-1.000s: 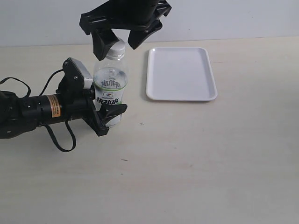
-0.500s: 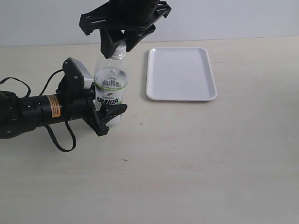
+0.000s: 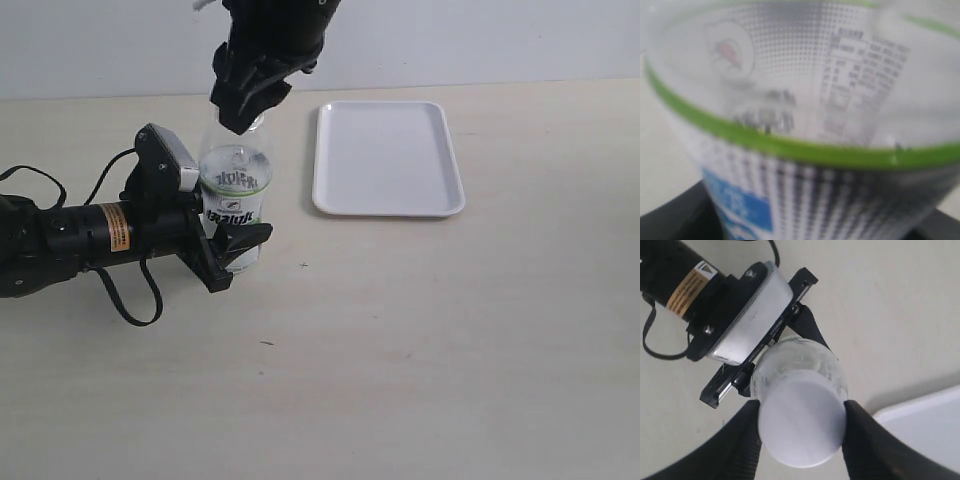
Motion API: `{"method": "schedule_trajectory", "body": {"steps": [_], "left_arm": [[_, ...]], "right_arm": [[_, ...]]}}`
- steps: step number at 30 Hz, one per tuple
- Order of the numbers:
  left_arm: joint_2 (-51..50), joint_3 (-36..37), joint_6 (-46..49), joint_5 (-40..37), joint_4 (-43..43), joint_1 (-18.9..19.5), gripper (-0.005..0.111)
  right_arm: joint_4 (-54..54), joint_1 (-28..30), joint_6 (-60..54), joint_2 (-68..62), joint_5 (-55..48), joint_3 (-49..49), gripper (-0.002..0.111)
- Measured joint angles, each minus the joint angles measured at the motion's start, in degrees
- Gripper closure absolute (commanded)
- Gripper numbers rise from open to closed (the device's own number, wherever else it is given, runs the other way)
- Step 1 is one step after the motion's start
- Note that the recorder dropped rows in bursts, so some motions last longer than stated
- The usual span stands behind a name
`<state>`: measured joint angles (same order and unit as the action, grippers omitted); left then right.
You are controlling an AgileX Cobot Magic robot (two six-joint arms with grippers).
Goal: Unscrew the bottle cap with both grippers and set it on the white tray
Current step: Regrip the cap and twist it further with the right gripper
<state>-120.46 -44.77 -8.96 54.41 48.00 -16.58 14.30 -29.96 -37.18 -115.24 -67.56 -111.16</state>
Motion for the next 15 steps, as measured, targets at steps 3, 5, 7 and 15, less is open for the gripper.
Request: {"method": "schedule_trajectory", "body": {"steps": [3, 5, 7, 15], "left_arm": [[0.00, 0.00, 0.24, 0.00, 0.11, 0.00, 0.107], [0.00, 0.00, 0.35, 0.00, 0.11, 0.00, 0.107], [0.00, 0.00, 0.14, 0.00, 0.11, 0.00, 0.107], [0.00, 0.00, -0.06, -0.09, 0.11, 0.00, 0.107]], "right_arm": [[0.34, 0.00, -9.39, 0.00, 0.00, 0.00, 0.108], [0.34, 0.00, -15.54, 0.00, 0.00, 0.00, 0.108], [0.11, 0.00, -22.05, 0.00, 0.27, 0.00, 0.108], [-0.03, 0.00, -39.69, 0.00, 0.51, 0.00, 0.108]]}}
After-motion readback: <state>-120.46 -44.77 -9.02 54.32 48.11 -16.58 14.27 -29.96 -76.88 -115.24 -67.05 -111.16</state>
